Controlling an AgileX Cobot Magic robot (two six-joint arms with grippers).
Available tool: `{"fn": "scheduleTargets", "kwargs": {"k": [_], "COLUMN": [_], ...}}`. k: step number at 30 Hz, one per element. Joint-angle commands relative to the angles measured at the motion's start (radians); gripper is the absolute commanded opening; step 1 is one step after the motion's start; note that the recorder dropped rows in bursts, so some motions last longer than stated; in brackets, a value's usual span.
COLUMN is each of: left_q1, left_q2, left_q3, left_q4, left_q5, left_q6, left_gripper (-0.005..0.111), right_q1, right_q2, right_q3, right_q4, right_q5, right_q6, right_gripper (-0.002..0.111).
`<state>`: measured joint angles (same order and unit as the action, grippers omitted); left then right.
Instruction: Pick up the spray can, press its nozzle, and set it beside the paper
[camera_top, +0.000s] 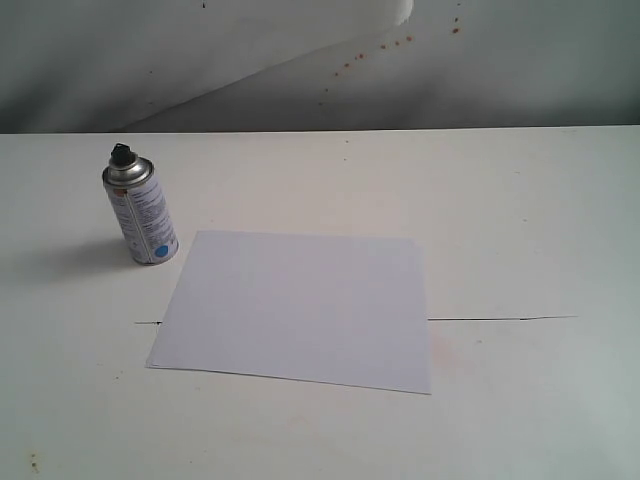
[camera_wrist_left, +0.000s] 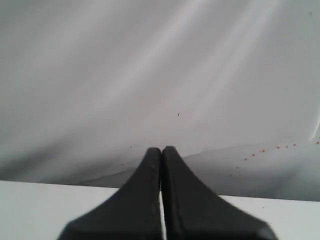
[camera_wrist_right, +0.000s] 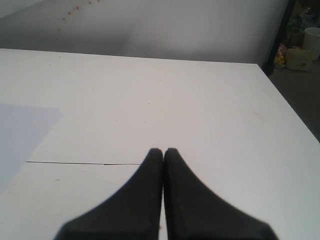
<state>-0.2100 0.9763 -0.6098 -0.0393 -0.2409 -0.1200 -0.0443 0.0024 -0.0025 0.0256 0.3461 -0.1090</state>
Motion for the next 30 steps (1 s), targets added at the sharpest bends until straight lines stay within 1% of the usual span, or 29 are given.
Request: {"fn": "scheduleTargets", "kwargs": {"k": [1, 2, 3, 4, 6, 9, 10, 12, 14, 21, 24, 27, 30], "left_q1": [0.001, 0.001, 0.001, 0.001, 0.001, 0.001, 0.001, 0.001, 0.001, 0.001, 0.001, 0.001, 0.001], "left_q2": [0.088, 0.102, 0.130, 0.160, 0.219, 0.340, 0.399, 0.477, 0.517, 0.569, 0.573, 0.573, 0.573], "left_q3": [0.124, 0.144, 0.190, 0.232, 0.282, 0.333, 0.353, 0.366, 0.366, 0.366, 0.366, 0.366, 0.366], "left_q4": [0.005, 0.005, 0.005, 0.005, 0.005, 0.005, 0.005, 0.005, 0.024, 0.184, 0.206, 0.206, 0.206], "left_q5": [-0.218, -0.274, -0.378, -0.452, -0.504, -0.504, -0.502, -0.502, -0.502, -0.522, -0.518, -0.523, -0.540], "left_q6": [-0.002, -0.002, -0.002, -0.002, -0.004, -0.027, -0.075, -0.140, -0.161, -0.161, -0.101, -0.086, -0.086], "left_gripper": [0.000, 0.000, 0.000, 0.000, 0.000, 0.000, 0.000, 0.000, 0.000, 0.000, 0.000, 0.002, 0.007], "right_q1": [-0.003, -0.003, -0.003, -0.003, -0.003, -0.003, -0.003, -0.003, -0.003, -0.003, -0.003, -0.003, -0.003], "right_q2": [-0.002, -0.002, -0.002, -0.002, -0.002, -0.002, -0.002, -0.002, -0.002, -0.002, -0.002, -0.002, -0.002], "right_q3": [0.002, 0.002, 0.002, 0.002, 0.002, 0.002, 0.002, 0.002, 0.002, 0.002, 0.002, 0.002, 0.002], "right_q4": [-0.006, -0.006, -0.006, -0.006, -0.006, -0.006, -0.006, -0.006, -0.006, -0.006, -0.006, -0.006, -0.006], "right_q5": [-0.006, -0.006, -0.006, -0.006, -0.006, -0.006, -0.006, -0.006, -0.006, -0.006, -0.006, -0.006, -0.006], "right_q6": [-0.002, -0.002, -0.002, -0.002, -0.002, -0.002, -0.002, -0.002, -0.002, -0.002, -0.002, -0.002, -0.002], "right_gripper": [0.000, 0.000, 0.000, 0.000, 0.000, 0.000, 0.000, 0.000, 0.000, 0.000, 0.000, 0.000, 0.000]}}
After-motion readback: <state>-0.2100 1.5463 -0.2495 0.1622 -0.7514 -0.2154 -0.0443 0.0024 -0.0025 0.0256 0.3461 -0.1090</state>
